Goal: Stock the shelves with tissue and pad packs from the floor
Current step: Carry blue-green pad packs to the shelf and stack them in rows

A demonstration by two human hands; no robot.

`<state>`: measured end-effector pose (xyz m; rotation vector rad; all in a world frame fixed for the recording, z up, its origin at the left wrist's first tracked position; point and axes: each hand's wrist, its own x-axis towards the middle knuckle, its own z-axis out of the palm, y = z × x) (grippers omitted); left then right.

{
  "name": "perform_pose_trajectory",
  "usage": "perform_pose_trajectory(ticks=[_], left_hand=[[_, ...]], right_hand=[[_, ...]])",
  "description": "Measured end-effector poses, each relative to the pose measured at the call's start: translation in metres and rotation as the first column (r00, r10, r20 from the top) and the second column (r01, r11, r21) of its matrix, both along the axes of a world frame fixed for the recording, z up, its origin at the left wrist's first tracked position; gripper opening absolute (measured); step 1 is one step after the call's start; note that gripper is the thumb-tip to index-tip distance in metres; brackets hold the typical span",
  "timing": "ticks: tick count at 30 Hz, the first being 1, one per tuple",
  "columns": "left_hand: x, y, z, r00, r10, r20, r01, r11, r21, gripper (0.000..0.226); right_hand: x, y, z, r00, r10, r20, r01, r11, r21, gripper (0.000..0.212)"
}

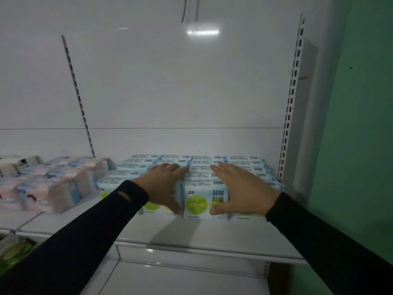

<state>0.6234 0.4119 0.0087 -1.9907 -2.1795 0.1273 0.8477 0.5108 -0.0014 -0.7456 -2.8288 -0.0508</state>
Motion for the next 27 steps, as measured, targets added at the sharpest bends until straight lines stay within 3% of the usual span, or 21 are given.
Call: perform_pose_trajectory(ticks=[11,19,27], left_hand=[[-0.044,-0.006,-0.011,0.996,-0.086,-0.012,0.086,0.995,0.058,0.114],[-0.056,-0.007,-0.011,0.989,-0.139,-0.040,0.141,0.989,0.037,0.122],[-0.056,-0.004,-0.012,0.985,-0.160,-0.071,0.165,0.984,0.071,0.116]], right_hand=[[-0.055,-0.017,-0.014,0.987,-0.153,0.044,0.143,0.976,0.163,0.114],[-0.057,-0.023,-0.013,0.972,-0.217,0.087,0.204,0.969,0.142,0.120],[-0.061,-0.021,-0.015,0.967,-0.238,0.088,0.220,0.959,0.178,0.118]])
